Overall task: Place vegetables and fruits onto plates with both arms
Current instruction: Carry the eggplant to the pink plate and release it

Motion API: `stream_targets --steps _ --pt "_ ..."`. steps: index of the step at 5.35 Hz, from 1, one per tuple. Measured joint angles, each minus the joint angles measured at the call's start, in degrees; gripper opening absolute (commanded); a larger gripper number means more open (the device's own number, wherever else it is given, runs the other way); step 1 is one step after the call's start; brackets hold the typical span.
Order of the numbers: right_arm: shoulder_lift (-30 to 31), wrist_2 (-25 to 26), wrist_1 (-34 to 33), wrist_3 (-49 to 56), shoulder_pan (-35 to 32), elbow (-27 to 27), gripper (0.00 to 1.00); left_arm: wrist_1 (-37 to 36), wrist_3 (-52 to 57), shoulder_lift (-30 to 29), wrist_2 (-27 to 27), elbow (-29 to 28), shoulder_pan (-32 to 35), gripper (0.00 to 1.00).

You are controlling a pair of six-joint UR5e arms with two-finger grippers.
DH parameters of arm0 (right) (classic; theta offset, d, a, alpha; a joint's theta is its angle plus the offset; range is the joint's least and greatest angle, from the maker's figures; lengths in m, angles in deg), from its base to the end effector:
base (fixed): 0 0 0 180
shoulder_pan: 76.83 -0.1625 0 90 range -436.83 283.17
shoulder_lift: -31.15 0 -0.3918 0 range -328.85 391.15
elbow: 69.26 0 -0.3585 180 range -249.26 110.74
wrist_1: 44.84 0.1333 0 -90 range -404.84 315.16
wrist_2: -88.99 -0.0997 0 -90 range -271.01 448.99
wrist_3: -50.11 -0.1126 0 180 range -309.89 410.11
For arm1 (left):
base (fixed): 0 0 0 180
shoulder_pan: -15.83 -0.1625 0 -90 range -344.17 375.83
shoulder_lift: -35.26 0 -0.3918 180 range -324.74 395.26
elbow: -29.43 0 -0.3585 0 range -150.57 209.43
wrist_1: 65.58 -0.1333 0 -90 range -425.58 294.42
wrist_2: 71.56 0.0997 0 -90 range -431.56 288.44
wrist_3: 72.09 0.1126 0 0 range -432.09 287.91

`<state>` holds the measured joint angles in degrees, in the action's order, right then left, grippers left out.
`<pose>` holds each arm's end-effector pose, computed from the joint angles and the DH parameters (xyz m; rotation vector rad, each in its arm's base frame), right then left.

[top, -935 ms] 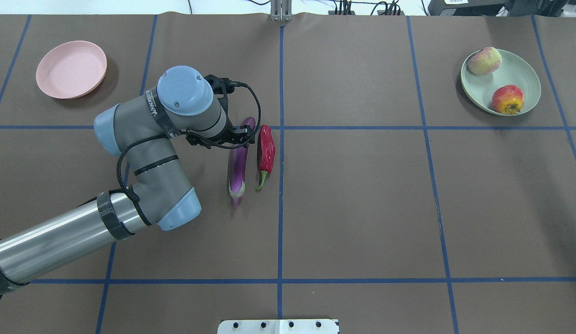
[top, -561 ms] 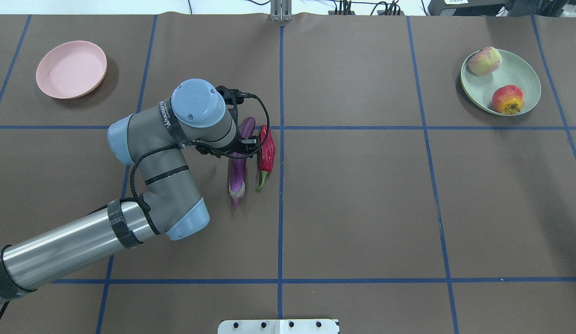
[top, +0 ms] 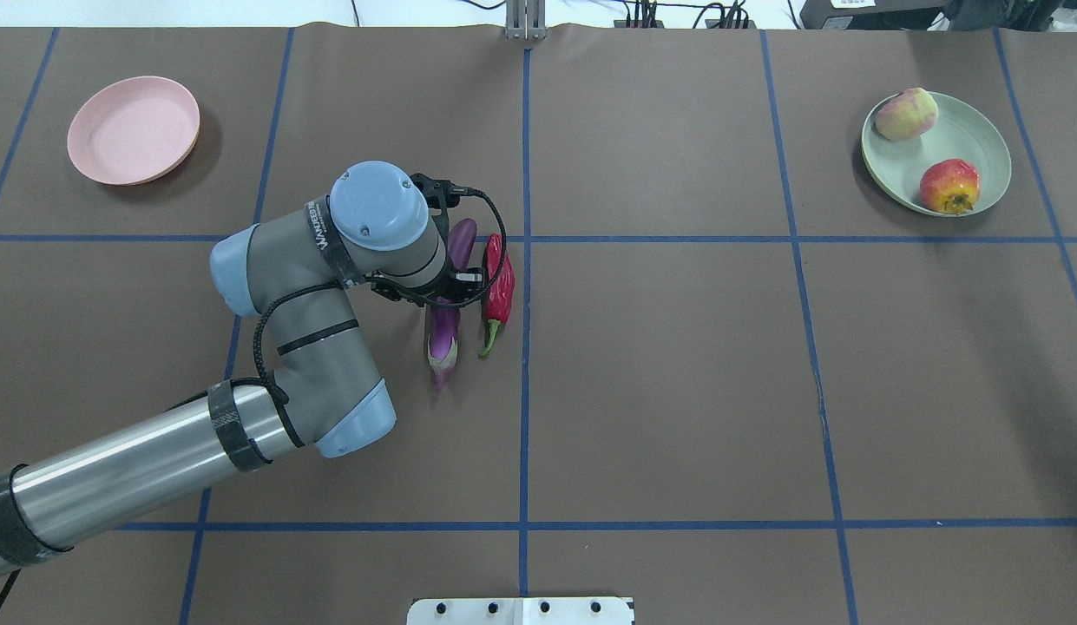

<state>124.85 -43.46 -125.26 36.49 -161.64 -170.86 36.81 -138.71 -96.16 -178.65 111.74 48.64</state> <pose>0.0164 -0.4532 0.5535 0.1668 -0.7723 0.0264 0.5374 -0.4657 0.2600 0.1274 0.8370 -0.0346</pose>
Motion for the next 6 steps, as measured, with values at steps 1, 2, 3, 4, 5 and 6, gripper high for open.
stream_targets --steps 1,2,3,4,5,6 --pt "-0.04 0.00 0.00 0.00 0.00 0.00 1.00 -0.06 0.00 -0.29 -0.04 0.00 0.00 0.00" --pt "-0.07 0.00 0.00 0.00 0.00 0.04 1.00 -0.32 0.29 -0.47 -0.05 0.31 0.51 0.00" --pt "-0.08 0.00 0.00 0.00 0.00 0.07 1.00 -1.06 2.99 -0.47 -0.39 0.75 2.77 0.00" --pt "-0.09 0.00 0.00 0.00 0.00 0.12 1.00 -2.86 10.47 -0.14 -2.50 0.78 8.08 0.00" --pt "-0.09 0.00 0.00 0.00 0.00 0.16 1.00 -5.19 22.51 0.55 -6.39 -0.50 16.14 0.00" --pt "-0.12 0.03 0.02 0.00 0.00 0.17 1.00 -6.34 35.67 1.07 -9.48 -4.61 24.28 0.00"
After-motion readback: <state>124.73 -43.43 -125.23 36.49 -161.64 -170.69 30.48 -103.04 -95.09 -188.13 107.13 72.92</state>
